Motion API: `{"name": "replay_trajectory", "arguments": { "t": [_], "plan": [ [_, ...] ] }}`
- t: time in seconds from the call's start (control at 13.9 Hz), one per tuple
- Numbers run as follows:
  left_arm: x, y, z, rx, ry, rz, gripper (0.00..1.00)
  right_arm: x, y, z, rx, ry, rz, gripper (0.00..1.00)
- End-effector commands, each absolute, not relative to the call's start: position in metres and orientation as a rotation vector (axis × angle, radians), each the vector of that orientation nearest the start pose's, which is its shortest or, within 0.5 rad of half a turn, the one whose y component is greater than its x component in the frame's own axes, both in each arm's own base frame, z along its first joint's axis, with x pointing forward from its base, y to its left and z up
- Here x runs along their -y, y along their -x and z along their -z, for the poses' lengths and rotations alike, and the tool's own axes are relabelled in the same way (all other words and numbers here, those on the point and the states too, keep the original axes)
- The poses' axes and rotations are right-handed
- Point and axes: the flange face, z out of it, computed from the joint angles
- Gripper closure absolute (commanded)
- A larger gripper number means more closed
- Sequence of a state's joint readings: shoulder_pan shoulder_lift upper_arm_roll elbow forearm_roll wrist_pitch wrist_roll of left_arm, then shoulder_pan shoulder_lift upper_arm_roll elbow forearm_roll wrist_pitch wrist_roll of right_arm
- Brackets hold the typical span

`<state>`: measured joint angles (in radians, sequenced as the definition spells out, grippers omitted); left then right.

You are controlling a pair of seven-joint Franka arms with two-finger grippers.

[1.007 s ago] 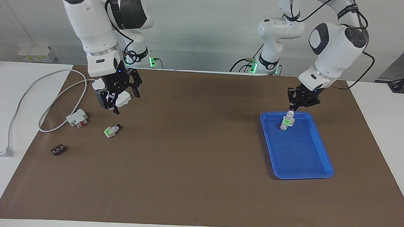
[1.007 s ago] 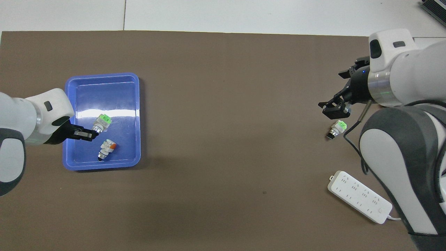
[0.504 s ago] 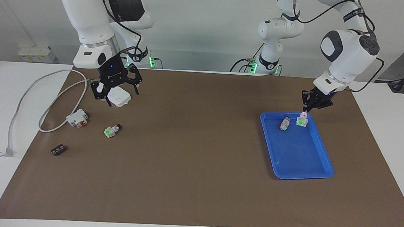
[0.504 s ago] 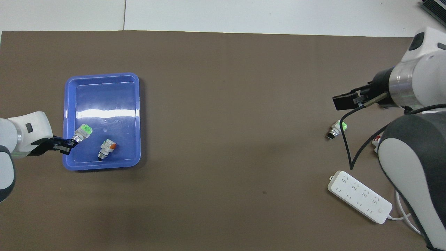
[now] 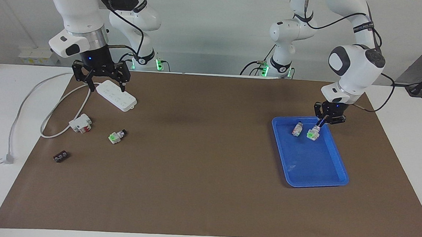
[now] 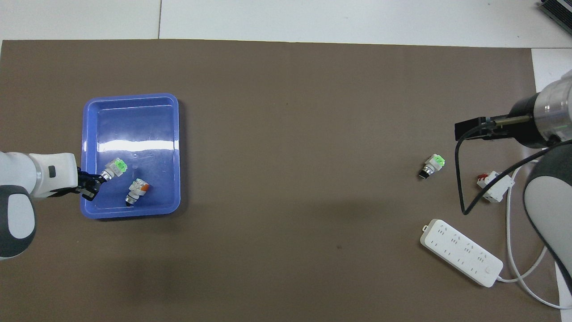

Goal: Turn and place switch with both arms
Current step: 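Carry the switch into the blue tray with the left gripper while the right retracts, then release the switch in the blue tray with the left gripper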

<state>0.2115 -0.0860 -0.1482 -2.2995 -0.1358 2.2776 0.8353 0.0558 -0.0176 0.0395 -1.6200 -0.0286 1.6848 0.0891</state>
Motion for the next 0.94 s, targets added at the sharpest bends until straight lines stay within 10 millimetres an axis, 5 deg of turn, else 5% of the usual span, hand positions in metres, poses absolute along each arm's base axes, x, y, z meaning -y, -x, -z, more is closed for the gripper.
{"name": "replay_trajectory", "arguments": {
  "t": [0.0, 0.14, 0.22, 0.29, 0.43, 0.5, 0.86],
  "plan": [
    [-0.023, -0.501, -0.381, -1.126, 2.964, 0.174, 1.00, -0.033, -0.556, -0.640, -0.098, 3.166, 0.061, 0.00],
    [-0.021, -0.502, -0.382, -1.133, 2.960, 0.178, 0.95, -0.028, -0.555, -0.644, -0.114, 3.173, 0.042, 0.00],
    [-0.015, -0.502, -0.382, -1.147, 2.956, 0.176, 0.84, -0.029, -0.555, -0.644, -0.117, 3.177, 0.045, 0.00],
    [-0.011, -0.502, -0.382, -1.157, 2.954, 0.174, 0.55, -0.028, -0.555, -0.644, -0.119, 3.174, 0.045, 0.00],
    [-0.010, -0.503, -0.384, -1.164, 2.956, 0.166, 0.14, -0.028, -0.553, -0.638, -0.122, 3.180, 0.011, 0.00],
    [-0.009, -0.504, -0.385, -1.155, 2.958, 0.170, 0.05, -0.028, -0.550, -0.636, -0.122, 3.181, -0.010, 0.00],
    [0.012, -0.507, -0.386, -0.973, 3.028, 0.186, 0.02, -0.031, -0.539, -0.626, -0.123, 3.177, -0.067, 0.00]
  ]
}}
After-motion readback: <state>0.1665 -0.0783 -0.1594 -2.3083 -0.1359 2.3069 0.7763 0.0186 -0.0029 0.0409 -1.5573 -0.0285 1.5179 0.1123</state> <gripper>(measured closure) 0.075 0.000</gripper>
